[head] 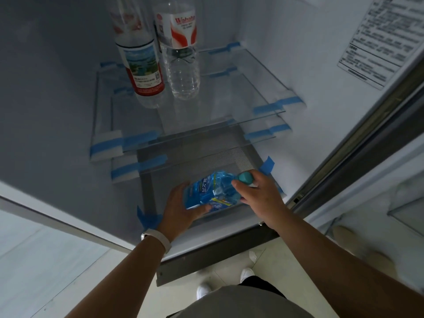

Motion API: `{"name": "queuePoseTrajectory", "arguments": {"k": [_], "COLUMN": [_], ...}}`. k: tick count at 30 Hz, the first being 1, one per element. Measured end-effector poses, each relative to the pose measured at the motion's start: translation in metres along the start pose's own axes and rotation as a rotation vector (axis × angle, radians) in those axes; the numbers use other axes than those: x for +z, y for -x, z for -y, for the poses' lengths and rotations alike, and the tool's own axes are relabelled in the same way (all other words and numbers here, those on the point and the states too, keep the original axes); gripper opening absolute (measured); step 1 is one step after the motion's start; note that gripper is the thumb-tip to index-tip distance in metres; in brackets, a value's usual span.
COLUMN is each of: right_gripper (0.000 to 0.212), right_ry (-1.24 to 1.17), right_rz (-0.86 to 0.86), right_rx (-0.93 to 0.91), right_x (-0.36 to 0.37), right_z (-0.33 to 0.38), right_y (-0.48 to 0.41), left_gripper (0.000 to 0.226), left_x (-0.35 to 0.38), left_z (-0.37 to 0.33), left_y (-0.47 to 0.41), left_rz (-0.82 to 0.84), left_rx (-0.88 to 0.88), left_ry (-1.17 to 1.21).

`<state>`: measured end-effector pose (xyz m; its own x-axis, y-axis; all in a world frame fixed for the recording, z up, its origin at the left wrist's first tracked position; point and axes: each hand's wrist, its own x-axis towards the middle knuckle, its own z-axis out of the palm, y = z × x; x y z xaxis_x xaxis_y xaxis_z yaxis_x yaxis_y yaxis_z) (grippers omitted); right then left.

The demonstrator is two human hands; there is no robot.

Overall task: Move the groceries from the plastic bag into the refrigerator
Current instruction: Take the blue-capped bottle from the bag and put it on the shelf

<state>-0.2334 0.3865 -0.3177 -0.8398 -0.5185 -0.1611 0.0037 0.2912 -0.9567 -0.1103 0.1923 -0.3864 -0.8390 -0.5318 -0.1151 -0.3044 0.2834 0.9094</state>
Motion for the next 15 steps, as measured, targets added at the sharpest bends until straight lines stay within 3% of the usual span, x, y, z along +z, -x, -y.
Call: {"name": "queuePoseTrajectory", "arguments": {"k": [4, 8, 15], "right_gripper": [0.020, 0.025, 0.026], "right_ry": [-0.222, -0.324, -0.196], "right_rz": [0.001, -0.019, 0.011], "right_rx": [0.155, 0.219, 0.271], "right_x": [-0.006, -0.008, -0.001], "right_z": [-0.014, -0.029, -0.058], "right_y": [0.002, 0.006, 0.005], "left_gripper": [0.071, 0.065, 0.067], "left_x": [0.000, 0.005, 0.009], "left_z": [0.019, 0.010, 0.014], "left_y": [0.005, 0.003, 0.003], "left_rz": [-0.046, -0.091, -0.152], "left_rx": [-0.165, -0.202, -0.182], "left_ry": [0.181, 0.314, 0.325]}}
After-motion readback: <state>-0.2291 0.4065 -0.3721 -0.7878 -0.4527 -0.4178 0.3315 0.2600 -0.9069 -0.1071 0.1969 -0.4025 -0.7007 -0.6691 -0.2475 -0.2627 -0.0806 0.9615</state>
